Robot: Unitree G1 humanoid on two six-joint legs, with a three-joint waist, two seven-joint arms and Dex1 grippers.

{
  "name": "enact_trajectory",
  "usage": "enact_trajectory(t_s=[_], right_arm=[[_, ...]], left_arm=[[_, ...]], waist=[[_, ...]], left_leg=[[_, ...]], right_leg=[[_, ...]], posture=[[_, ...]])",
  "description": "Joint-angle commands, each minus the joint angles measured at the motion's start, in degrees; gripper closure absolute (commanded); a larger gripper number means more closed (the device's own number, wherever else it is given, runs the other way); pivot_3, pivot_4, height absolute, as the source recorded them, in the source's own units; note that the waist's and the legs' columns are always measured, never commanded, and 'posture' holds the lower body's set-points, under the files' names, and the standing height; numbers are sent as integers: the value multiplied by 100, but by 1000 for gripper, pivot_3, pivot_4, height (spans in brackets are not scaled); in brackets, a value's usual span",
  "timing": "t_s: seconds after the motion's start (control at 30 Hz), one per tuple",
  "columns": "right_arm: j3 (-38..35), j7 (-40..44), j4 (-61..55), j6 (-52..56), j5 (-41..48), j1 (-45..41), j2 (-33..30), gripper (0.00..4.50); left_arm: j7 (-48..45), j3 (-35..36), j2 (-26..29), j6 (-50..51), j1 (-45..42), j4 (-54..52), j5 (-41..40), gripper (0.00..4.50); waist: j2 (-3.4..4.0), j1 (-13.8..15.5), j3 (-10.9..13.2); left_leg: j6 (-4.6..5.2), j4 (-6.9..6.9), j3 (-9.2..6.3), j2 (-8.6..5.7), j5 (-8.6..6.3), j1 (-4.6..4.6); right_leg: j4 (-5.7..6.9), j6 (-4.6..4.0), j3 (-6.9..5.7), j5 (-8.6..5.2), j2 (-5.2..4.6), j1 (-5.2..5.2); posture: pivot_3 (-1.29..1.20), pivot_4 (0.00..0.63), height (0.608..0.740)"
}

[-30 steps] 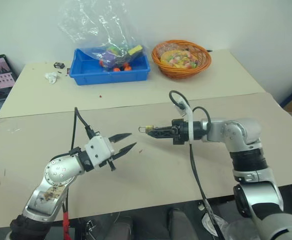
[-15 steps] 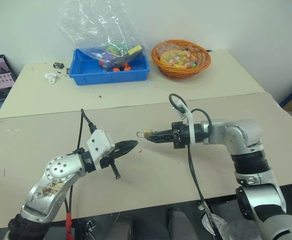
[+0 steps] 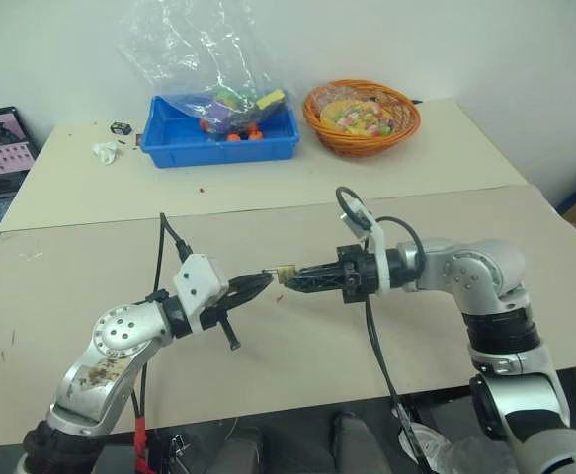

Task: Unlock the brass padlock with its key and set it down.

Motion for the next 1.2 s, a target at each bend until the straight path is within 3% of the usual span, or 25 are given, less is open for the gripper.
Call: enact_trajectory(t_s=[0.03,0.5,0.9,1.0,1.2], right_arm=[[-164,-17,-267,30,217,-10,-22,4500],[15,-70,-542,152,387,322,-108,4500],[-959,-286,703,732,848,-509,8,4500],[-694,-278,953,1002,734,-459,-54,4500],[-28,-305,1479,1218,387,-199,80,4500]], left_arm=[[25,61,-32,-6,-49,-169,15,4438],[119,57,-94,248,-115,-350,24,4438],[63,204,104,82,392,-363,256,4438],[99,282,92,-24,409,-449,338,4438],[-313,246,367,-1164,502,-614,890,4438]], waist=[[0,3,0],[-1,8,0],[-1,11,0],[-1,11,0],[0,2,0]], left_leg=[[0,0,0,0,0,0],[0,0,0,1,0,0],[1,-1,0,1,0,0],[1,-1,0,1,-1,-1],[1,-2,2,5,0,0]], right_leg=[[0,0,0,0,0,0],[-1,0,-1,0,0,1],[-2,-2,-1,1,1,2],[-3,-2,0,1,0,2],[-3,-3,0,1,0,3]], posture=[[0,150,740],[0,150,740],[0,150,740],[0,150,740],[0,150,740]])
